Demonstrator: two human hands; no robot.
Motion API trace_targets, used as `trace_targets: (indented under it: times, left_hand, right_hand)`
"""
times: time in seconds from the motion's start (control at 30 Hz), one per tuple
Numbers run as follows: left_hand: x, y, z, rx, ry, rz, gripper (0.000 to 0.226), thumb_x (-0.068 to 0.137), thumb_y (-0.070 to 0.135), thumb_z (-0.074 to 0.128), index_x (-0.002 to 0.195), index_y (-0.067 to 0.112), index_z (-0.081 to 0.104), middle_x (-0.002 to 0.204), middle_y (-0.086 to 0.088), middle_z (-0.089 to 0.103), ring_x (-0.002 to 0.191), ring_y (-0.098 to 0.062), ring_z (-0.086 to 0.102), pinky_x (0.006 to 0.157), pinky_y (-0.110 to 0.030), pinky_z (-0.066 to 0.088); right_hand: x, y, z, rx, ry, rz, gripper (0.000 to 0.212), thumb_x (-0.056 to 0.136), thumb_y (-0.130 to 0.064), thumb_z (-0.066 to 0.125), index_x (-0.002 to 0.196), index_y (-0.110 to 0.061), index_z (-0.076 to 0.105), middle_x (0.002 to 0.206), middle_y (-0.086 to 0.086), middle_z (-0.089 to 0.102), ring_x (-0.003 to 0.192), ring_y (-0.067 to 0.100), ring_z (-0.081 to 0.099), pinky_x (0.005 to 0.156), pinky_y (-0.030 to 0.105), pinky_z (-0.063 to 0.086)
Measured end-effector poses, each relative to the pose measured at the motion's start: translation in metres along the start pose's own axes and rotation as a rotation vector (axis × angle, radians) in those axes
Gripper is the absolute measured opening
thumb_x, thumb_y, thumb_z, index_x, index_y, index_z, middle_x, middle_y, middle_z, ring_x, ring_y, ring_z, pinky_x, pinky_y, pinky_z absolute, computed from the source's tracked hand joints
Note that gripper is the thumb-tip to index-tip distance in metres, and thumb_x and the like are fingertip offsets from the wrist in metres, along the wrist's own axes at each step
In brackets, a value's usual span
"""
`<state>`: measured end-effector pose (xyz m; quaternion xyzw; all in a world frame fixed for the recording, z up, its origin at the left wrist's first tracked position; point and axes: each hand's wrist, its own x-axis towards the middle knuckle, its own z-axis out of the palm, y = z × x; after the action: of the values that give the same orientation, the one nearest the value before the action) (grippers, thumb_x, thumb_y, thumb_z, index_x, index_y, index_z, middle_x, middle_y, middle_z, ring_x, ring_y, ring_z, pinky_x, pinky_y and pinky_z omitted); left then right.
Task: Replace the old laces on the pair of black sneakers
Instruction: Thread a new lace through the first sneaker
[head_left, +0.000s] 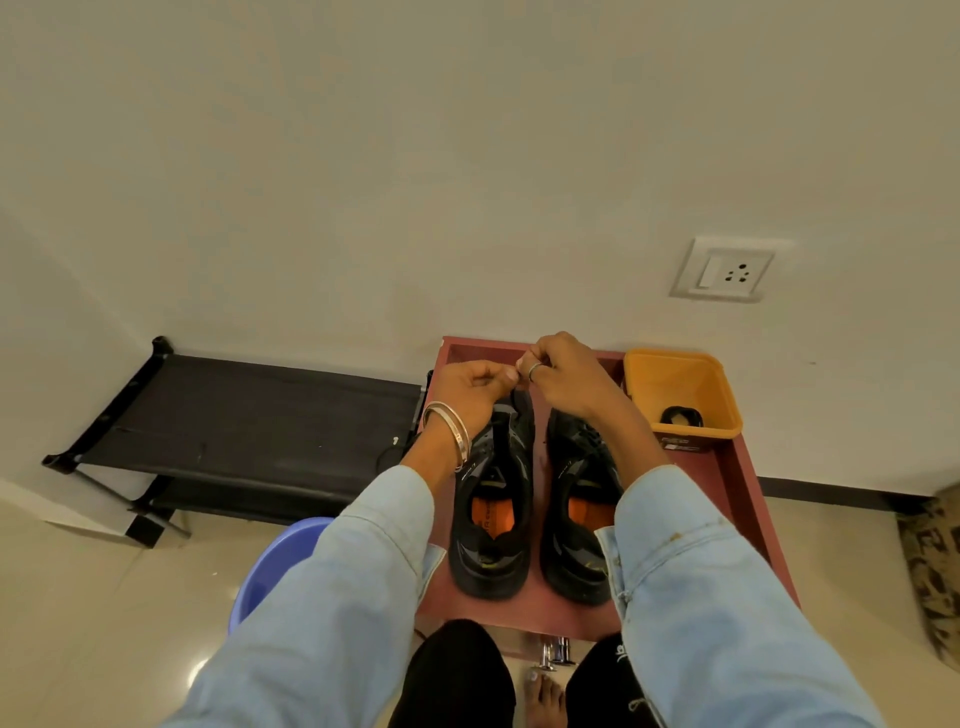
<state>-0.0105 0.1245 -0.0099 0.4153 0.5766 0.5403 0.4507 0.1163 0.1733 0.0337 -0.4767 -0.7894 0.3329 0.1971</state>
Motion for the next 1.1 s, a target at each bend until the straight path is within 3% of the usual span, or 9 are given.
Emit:
trace_targets:
  times: [0.23,0.37,0.43,0.53,0.63,0.73,0.93,1.0,1.1]
  left_hand:
    - [0.012,0.006,0.0,-0.006,0.057,-0.064,0.024,0.092,0.005,0.056,0.073,0.014,0.066,0.069,0.002,0.07,0.076,-0.02,0.064,0.087,-0.041,0.052]
    - [0.024,0.026,-0.002,-0.023,0.069,-0.062,0.019,0.094,0.002,0.051,0.079,0.006,0.063,0.072,-0.002,0.066,0.069,-0.013,0.061,0.076,-0.024,0.054]
    - [0.027,0.034,-0.002,-0.053,0.052,-0.065,0.014,0.094,0.0,0.051,0.087,-0.003,0.063,0.074,-0.006,0.065,0.062,-0.01,0.063,0.071,-0.02,0.055]
    - [0.031,0.051,-0.004,-0.135,0.051,-0.083,0.016,0.094,0.0,0.051,0.082,0.002,0.061,0.073,-0.008,0.065,0.066,-0.018,0.066,0.076,-0.03,0.056]
    - [0.035,0.084,-0.007,-0.259,0.058,-0.055,0.018,0.094,-0.003,0.05,0.079,0.002,0.059,0.073,-0.01,0.062,0.069,-0.024,0.063,0.06,-0.023,0.055]
    - [0.035,0.122,-0.01,-0.306,0.064,-0.016,0.017,0.094,-0.002,0.05,0.081,0.004,0.059,0.072,-0.008,0.064,0.066,-0.021,0.066,0.065,-0.025,0.057]
    - [0.033,0.158,-0.012,-0.329,0.052,-0.005,0.016,0.094,0.001,0.051,0.082,0.007,0.06,0.067,-0.001,0.067,0.068,-0.019,0.069,0.074,-0.027,0.053]
    - [0.032,0.161,-0.011,-0.31,0.061,-0.022,0.015,0.094,0.002,0.052,0.083,0.009,0.06,0.067,0.0,0.067,0.069,-0.017,0.068,0.073,-0.026,0.052]
    - [0.033,0.161,-0.014,-0.247,0.112,-0.045,0.013,0.093,0.007,0.056,0.083,0.013,0.062,0.066,0.004,0.069,0.076,-0.015,0.068,0.076,-0.028,0.051]
  right_hand:
    - [-0.003,0.022,0.022,0.373,0.233,0.233,0.011,0.091,-0.003,0.058,0.097,-0.011,0.063,0.089,0.002,0.065,0.092,0.019,0.064,0.078,0.022,0.05]
    - [-0.009,0.028,0.04,0.378,-0.026,0.408,0.034,0.085,-0.01,0.071,0.114,-0.003,0.056,0.092,0.006,0.063,0.085,0.017,0.064,0.064,0.018,0.051]
    - [-0.015,0.029,0.052,0.219,-0.153,0.45,0.045,0.082,-0.016,0.075,0.119,-0.001,0.055,0.1,0.013,0.062,0.09,0.022,0.063,0.066,0.028,0.053]
    - [-0.019,0.036,0.069,0.169,-0.14,0.469,0.052,0.081,-0.019,0.077,0.118,0.009,0.054,0.092,0.02,0.06,0.078,0.023,0.055,0.077,0.044,0.054]
    - [-0.018,0.036,0.072,0.176,-0.131,0.478,0.064,0.082,-0.018,0.076,0.133,0.004,0.044,0.113,0.018,0.054,0.103,0.028,0.057,0.091,0.047,0.052]
    - [-0.019,0.037,0.071,0.206,-0.142,0.509,0.062,0.081,-0.016,0.076,0.13,0.001,0.043,0.114,0.015,0.052,0.108,0.032,0.056,0.091,0.045,0.052]
    - [-0.002,0.013,0.056,0.064,0.113,0.181,0.086,0.078,-0.022,0.078,0.148,-0.014,0.027,0.147,0.009,0.038,0.136,0.027,0.034,0.11,0.044,0.035]
    - [0.006,-0.007,0.047,0.345,0.112,0.078,0.074,0.086,-0.027,0.07,0.147,-0.019,0.03,0.147,-0.001,0.041,0.135,0.016,0.035,0.111,0.038,0.032]
    - [0.009,-0.019,0.046,0.662,0.026,0.044,0.025,0.097,-0.014,0.054,0.121,-0.016,0.058,0.114,0.001,0.066,0.112,0.009,0.059,0.1,0.024,0.042]
